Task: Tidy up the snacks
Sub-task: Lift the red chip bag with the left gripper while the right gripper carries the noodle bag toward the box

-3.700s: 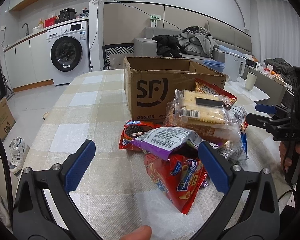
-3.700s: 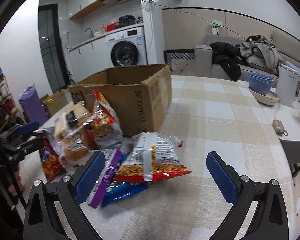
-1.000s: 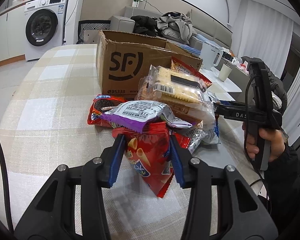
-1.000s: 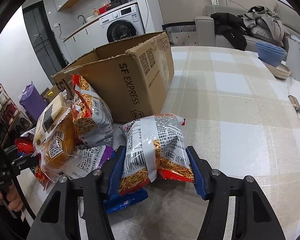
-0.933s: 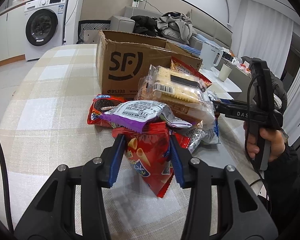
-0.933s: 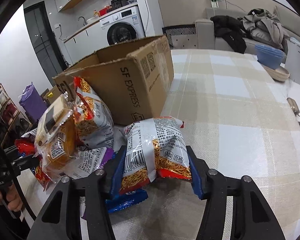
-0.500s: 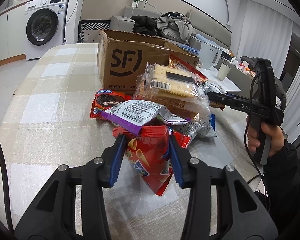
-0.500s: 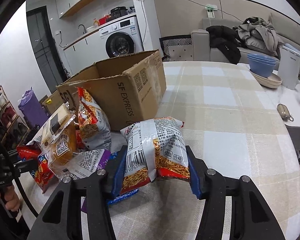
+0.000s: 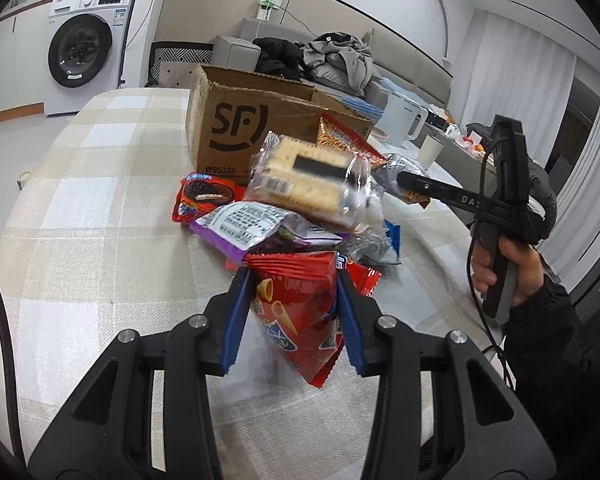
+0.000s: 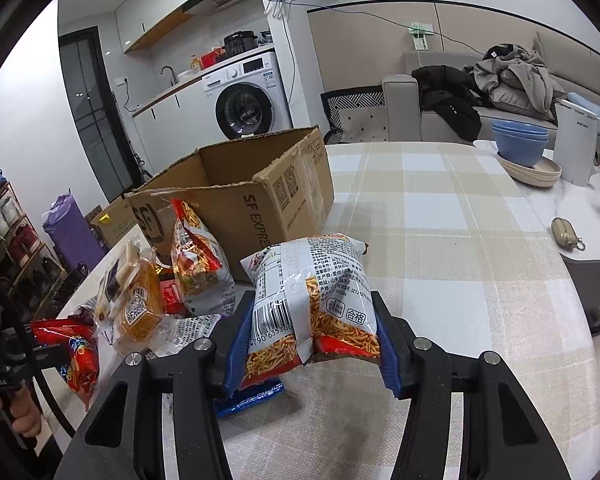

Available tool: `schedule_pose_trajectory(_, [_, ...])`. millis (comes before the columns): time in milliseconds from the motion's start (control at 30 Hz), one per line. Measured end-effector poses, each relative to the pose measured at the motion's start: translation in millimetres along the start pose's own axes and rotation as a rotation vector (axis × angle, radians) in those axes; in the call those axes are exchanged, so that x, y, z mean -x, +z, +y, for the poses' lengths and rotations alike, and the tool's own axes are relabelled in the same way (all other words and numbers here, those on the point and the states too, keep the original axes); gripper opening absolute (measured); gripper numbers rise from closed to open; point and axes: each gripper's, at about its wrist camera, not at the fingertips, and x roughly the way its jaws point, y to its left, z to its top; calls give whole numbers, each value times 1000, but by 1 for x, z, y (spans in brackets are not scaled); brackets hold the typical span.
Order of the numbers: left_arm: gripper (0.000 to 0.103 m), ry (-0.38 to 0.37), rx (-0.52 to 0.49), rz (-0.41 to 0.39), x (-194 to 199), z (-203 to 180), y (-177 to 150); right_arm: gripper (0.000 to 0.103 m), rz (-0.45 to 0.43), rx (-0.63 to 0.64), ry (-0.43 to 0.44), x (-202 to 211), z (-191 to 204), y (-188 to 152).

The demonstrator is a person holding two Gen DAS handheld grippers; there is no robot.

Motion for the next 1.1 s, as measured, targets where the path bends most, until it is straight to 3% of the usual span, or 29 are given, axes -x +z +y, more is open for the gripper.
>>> schedule_pose_trajectory(433, [37,-26,-4,-67,23,-8,11,54,-60,5,27,15,6,2])
schedule_pose_trajectory(1100, [36,-65,39,-79,40,-9,-2,54,-80,12,41,16,4,5])
